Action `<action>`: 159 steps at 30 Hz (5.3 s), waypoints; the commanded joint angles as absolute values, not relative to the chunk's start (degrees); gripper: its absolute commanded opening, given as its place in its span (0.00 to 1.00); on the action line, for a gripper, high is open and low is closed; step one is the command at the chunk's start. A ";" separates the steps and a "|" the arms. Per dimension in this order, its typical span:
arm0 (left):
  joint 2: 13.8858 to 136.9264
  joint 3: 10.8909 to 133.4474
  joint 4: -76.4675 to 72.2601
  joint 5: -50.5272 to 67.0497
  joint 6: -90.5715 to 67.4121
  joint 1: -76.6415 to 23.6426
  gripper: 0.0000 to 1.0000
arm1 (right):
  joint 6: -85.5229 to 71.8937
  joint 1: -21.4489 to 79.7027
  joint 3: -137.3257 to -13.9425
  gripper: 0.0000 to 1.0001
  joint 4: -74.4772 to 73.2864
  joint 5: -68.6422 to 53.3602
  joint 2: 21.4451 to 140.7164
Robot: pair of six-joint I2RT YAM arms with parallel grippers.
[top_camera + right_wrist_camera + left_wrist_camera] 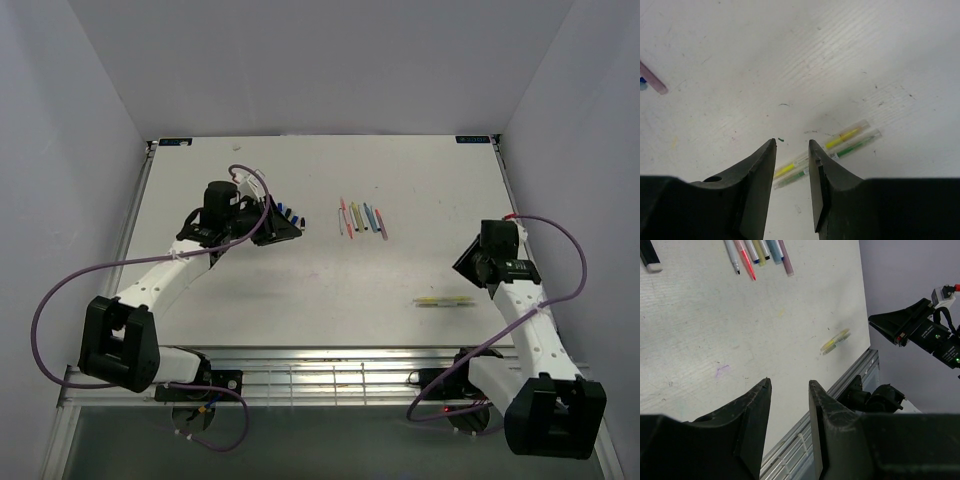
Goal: Open the pen caps
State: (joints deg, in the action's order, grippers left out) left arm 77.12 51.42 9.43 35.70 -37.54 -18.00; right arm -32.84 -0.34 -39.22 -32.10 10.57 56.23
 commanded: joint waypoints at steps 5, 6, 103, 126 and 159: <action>75.15 49.13 3.00 41.39 -39.20 -17.84 0.47 | -37.18 -4.83 -37.80 0.38 -42.18 11.52 53.61; 75.06 48.78 2.73 41.66 -39.29 -17.84 0.47 | -38.05 -5.01 -36.92 0.37 -42.27 10.47 53.87; 80.51 48.51 0.44 43.86 -39.81 -17.93 0.47 | -32.36 -5.62 -31.99 0.08 -33.67 1.15 52.11; 89.38 55.81 -8.00 46.49 -45.35 -21.18 0.48 | -19.34 -3.35 -45.87 0.08 -12.75 -27.41 72.93; 100.63 63.72 -11.42 45.53 -52.38 -26.98 0.50 | -20.48 21.00 -49.74 0.08 5.27 -44.21 84.64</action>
State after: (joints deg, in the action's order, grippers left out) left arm 100.88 61.78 -9.98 45.78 -52.03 -26.24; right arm -19.07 20.32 -48.38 1.69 -42.19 84.47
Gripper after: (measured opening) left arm 0.501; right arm 0.144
